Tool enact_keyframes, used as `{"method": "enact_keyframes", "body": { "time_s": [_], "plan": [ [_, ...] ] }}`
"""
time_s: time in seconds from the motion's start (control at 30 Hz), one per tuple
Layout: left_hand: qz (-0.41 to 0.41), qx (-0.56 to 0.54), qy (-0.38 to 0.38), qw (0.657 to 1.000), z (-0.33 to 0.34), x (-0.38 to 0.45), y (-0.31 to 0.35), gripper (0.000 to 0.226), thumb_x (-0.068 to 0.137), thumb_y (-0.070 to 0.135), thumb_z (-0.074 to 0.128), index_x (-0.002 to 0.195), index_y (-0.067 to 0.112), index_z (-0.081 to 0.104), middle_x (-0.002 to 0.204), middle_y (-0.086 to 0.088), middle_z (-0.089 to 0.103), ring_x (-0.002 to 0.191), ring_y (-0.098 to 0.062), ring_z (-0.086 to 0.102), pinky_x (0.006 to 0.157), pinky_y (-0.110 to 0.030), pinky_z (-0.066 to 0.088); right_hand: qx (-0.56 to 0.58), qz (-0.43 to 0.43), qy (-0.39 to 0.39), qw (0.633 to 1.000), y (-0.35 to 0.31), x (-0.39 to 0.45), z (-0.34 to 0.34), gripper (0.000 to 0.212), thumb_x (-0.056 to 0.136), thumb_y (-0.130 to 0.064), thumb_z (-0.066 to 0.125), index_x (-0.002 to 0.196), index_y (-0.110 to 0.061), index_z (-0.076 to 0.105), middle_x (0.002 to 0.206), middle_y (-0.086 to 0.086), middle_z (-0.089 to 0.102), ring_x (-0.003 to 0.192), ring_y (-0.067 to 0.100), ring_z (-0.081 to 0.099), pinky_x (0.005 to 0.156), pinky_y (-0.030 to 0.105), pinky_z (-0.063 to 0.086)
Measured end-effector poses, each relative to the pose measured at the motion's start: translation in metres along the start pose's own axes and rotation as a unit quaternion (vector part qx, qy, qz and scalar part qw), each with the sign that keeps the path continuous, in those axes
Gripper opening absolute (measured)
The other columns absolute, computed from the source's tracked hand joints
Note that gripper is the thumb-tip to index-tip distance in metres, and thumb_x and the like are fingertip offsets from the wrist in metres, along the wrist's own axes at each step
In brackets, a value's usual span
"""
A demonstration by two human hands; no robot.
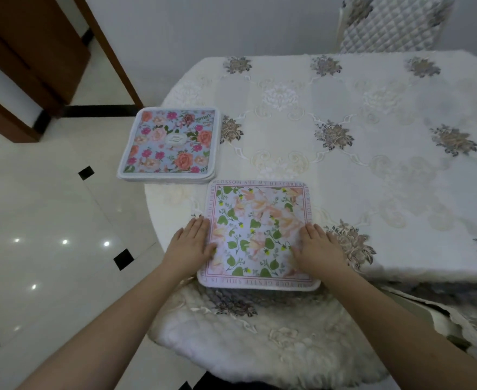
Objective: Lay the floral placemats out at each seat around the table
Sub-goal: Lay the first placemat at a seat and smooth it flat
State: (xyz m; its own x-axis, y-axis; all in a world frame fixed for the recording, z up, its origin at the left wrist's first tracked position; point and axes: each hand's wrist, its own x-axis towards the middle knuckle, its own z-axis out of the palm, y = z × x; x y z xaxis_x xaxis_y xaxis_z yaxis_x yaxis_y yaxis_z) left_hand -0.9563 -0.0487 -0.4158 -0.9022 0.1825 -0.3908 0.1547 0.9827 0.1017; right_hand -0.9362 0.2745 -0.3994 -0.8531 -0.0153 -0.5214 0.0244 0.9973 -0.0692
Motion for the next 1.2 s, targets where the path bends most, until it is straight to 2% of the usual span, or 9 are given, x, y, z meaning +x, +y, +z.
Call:
{"method": "enact_keyframes", "body": {
  "time_s": [0.17, 0.4, 0.6, 0.83, 1.0, 1.2],
  "plan": [
    [-0.018, -0.054, 0.037, 0.998, -0.019, -0.029, 0.006, 0.07, 0.102, 0.054, 0.024, 0.159, 0.02, 0.003, 0.167, 0.001, 0.002, 0.153, -0.016, 0.002, 0.123, -0.039, 0.01, 0.009, -0.055, 0.037, 0.998, -0.025, -0.012, -0.013, 0.065, 0.102, -0.051, 0.023, 0.156, -0.016, 0.014, 0.165, 0.006, 0.01, 0.152, 0.022, 0.007, 0.121, 0.043, 0.008],
    [-0.055, -0.021, 0.079, 0.995, -0.049, -0.077, 0.005, 0.067, 0.103, 0.054, 0.021, 0.159, 0.023, 0.004, 0.167, 0.005, -0.007, 0.153, -0.012, -0.007, 0.124, -0.041, 0.0, -0.002, -0.119, 0.084, 0.989, -0.07, -0.037, -0.029, 0.064, 0.102, -0.053, 0.019, 0.155, -0.018, 0.019, 0.164, 0.007, 0.016, 0.151, 0.024, 0.013, 0.12, 0.046, 0.012],
    [-0.081, -0.004, 0.125, 0.989, -0.059, -0.124, -0.016, 0.065, 0.103, 0.052, 0.025, 0.159, 0.023, 0.01, 0.167, 0.005, -0.004, 0.153, -0.014, -0.008, 0.122, -0.042, -0.001, -0.028, -0.17, 0.11, 0.979, -0.123, -0.059, -0.035, 0.063, 0.102, -0.053, 0.017, 0.157, -0.021, 0.015, 0.165, 0.005, 0.013, 0.151, 0.023, 0.011, 0.121, 0.046, 0.008],
    [-0.12, -0.03, 0.12, 0.985, -0.039, -0.187, -0.07, 0.065, 0.102, 0.054, 0.021, 0.159, 0.026, 0.008, 0.167, 0.007, -0.004, 0.153, -0.013, -0.007, 0.122, -0.041, 0.0, -0.052, -0.208, 0.175, 0.961, -0.206, -0.105, -0.028, 0.059, 0.103, -0.047, 0.024, 0.156, -0.02, 0.021, 0.163, 0.007, 0.02, 0.15, 0.023, 0.017, 0.121, 0.044, 0.012],
    [-0.131, -0.046, 0.133, 0.981, -0.028, -0.243, -0.122, 0.064, 0.103, 0.053, 0.021, 0.159, 0.025, 0.007, 0.167, 0.006, -0.003, 0.153, -0.014, -0.006, 0.122, -0.042, 0.001, -0.059, -0.215, 0.174, 0.959, -0.278, -0.146, -0.011, 0.058, 0.103, -0.047, 0.024, 0.155, -0.023, 0.021, 0.164, 0.004, 0.019, 0.151, 0.022, 0.016, 0.121, 0.043, 0.011],
    [-0.139, -0.062, 0.145, 0.978, -0.02, -0.302, -0.186, 0.065, 0.102, 0.054, 0.02, 0.159, 0.025, 0.004, 0.167, 0.006, -0.001, 0.153, -0.013, -0.006, 0.123, -0.042, -0.001, -0.082, -0.251, 0.196, 0.944, -0.365, -0.185, 0.013, 0.056, 0.101, -0.045, 0.032, 0.15, -0.019, 0.034, 0.157, 0.006, 0.035, 0.145, 0.024, 0.028, 0.115, 0.042, 0.019]
  ]
}}
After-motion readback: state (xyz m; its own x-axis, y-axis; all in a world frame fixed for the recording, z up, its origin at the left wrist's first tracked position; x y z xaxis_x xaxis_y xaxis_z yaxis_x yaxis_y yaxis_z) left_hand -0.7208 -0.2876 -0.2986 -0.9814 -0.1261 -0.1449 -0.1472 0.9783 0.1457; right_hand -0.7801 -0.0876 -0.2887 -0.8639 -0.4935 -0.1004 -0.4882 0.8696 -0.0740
